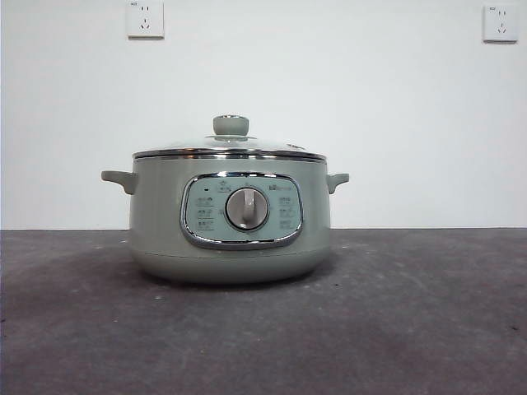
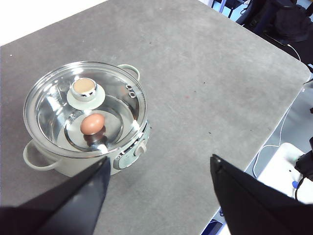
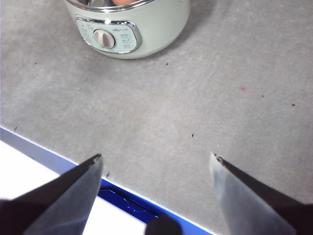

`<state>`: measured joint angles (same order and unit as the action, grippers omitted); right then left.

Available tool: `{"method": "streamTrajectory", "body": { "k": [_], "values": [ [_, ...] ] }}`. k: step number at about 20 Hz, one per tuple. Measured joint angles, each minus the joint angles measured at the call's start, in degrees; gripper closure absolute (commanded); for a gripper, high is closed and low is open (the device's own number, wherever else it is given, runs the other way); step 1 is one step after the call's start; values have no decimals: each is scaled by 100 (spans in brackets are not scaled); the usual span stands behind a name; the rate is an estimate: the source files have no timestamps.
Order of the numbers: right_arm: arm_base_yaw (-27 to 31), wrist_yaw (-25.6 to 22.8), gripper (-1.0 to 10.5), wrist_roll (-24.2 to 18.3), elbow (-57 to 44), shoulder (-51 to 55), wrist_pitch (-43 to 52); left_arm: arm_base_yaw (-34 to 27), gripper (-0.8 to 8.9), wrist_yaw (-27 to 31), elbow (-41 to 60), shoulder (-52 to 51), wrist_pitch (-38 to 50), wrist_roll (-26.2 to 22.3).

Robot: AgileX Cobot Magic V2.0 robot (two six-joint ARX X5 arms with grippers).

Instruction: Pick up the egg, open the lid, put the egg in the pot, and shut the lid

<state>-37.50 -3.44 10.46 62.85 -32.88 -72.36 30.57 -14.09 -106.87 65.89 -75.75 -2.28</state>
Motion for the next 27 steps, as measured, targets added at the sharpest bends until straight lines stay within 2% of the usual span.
{"method": "streamTrajectory", "body": {
  "k": [1,2,3,4,27],
  "values": [
    [0,-2,657,2,0,0,0,0,642,0,2,9,0,0],
    [0,0,806,2,0,0,0,0,765,4,2,22,0,0],
    [0,0,910,2,0,0,0,2,833,4,2,33,0,0],
    [0,0,966,0,0,0,0,2,821,7,2,50,0,0],
    [0,-61,944,94,0,0,0,4,818,66,4,140,2,33]
  ]
}}
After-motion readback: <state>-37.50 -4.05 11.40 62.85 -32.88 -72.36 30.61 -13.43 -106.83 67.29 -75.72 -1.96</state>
